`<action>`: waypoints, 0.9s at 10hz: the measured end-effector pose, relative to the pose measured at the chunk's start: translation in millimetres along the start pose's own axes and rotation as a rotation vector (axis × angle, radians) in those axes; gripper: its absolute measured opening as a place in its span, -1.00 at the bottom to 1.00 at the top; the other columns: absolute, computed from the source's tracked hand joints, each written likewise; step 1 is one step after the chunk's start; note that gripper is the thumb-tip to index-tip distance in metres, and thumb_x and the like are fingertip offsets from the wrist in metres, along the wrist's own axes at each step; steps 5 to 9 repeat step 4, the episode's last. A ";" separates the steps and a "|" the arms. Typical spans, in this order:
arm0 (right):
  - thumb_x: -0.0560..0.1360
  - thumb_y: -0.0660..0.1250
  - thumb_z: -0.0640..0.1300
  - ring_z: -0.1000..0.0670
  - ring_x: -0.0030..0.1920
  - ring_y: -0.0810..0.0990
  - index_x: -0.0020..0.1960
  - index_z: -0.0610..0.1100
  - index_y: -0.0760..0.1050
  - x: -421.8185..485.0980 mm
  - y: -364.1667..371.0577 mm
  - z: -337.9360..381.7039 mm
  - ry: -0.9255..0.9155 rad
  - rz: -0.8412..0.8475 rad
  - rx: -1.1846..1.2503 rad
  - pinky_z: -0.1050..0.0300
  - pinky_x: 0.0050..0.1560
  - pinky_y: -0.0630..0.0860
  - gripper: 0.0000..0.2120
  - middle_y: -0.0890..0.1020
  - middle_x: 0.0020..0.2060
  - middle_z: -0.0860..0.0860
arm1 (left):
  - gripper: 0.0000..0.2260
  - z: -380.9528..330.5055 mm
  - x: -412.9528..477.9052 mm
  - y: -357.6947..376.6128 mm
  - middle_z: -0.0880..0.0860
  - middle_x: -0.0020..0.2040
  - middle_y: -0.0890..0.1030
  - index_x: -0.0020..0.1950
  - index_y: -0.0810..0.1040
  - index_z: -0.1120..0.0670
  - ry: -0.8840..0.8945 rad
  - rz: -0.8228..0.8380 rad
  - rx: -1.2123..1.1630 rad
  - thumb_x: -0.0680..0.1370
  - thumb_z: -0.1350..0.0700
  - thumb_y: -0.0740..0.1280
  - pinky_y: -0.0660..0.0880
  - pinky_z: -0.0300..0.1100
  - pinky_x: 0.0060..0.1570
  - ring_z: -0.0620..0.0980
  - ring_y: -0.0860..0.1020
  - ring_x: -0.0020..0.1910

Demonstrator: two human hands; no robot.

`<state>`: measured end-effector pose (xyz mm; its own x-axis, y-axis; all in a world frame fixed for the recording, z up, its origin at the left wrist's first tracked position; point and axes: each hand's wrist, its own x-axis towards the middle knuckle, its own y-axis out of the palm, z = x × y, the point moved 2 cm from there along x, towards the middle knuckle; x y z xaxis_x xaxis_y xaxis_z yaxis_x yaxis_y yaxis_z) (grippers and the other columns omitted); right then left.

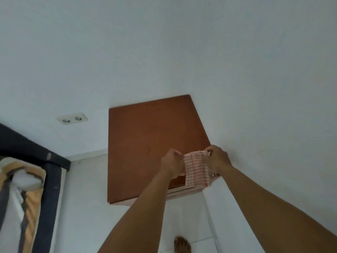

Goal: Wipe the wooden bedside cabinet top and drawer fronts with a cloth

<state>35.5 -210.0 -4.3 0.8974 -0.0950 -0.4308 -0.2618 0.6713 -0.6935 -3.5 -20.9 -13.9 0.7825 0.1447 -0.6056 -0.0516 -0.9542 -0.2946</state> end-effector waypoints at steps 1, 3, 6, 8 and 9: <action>0.58 0.37 -0.17 -0.13 0.14 0.63 0.29 -0.03 0.54 35.5 14.4 -12.1 0.042 -0.003 -0.018 0.07 0.15 0.57 -0.71 0.65 0.22 -0.09 | -0.86 4.5 31.6 17.5 0.17 0.04 0.68 0.06 0.54 0.04 -0.038 -0.017 -0.004 0.56 0.25 0.34 0.68 0.10 -0.07 0.10 0.69 -0.13; 0.56 0.32 -0.13 -0.17 0.37 0.51 0.50 0.02 0.39 54.0 35.4 -26.0 -0.027 0.022 -0.248 -0.06 0.36 0.51 -0.49 0.51 0.41 -0.08 | -0.73 3.1 52.6 22.2 0.06 0.26 0.63 0.27 0.58 0.04 0.033 -0.008 0.292 0.58 0.04 0.33 0.45 -0.06 0.31 0.11 0.57 0.27; 0.57 0.31 -0.12 -0.12 0.57 0.27 0.59 0.01 0.25 43.2 41.1 -22.9 -0.119 0.057 -0.335 -0.11 0.51 0.35 -0.39 0.28 0.59 -0.01 | -0.64 -3.3 41.7 8.1 0.08 0.40 0.54 0.40 0.52 0.07 0.047 -0.015 0.386 0.63 0.00 0.29 0.33 -0.10 0.42 0.10 0.47 0.40; 0.57 0.31 -0.12 -0.12 0.57 0.27 0.59 0.01 0.25 43.2 41.1 -22.9 -0.119 0.057 -0.335 -0.11 0.51 0.35 -0.39 0.28 0.59 -0.01 | -0.64 -3.3 41.7 8.1 0.08 0.40 0.54 0.40 0.52 0.07 0.047 -0.015 0.386 0.63 0.00 0.29 0.33 -0.10 0.42 0.10 0.47 0.40; 0.57 0.31 -0.12 -0.12 0.57 0.27 0.59 0.01 0.25 43.2 41.1 -22.9 -0.119 0.057 -0.335 -0.11 0.51 0.35 -0.39 0.28 0.59 -0.01 | -0.64 -3.3 41.7 8.1 0.08 0.40 0.54 0.40 0.52 0.07 0.047 -0.015 0.386 0.63 0.00 0.29 0.33 -0.10 0.42 0.10 0.47 0.40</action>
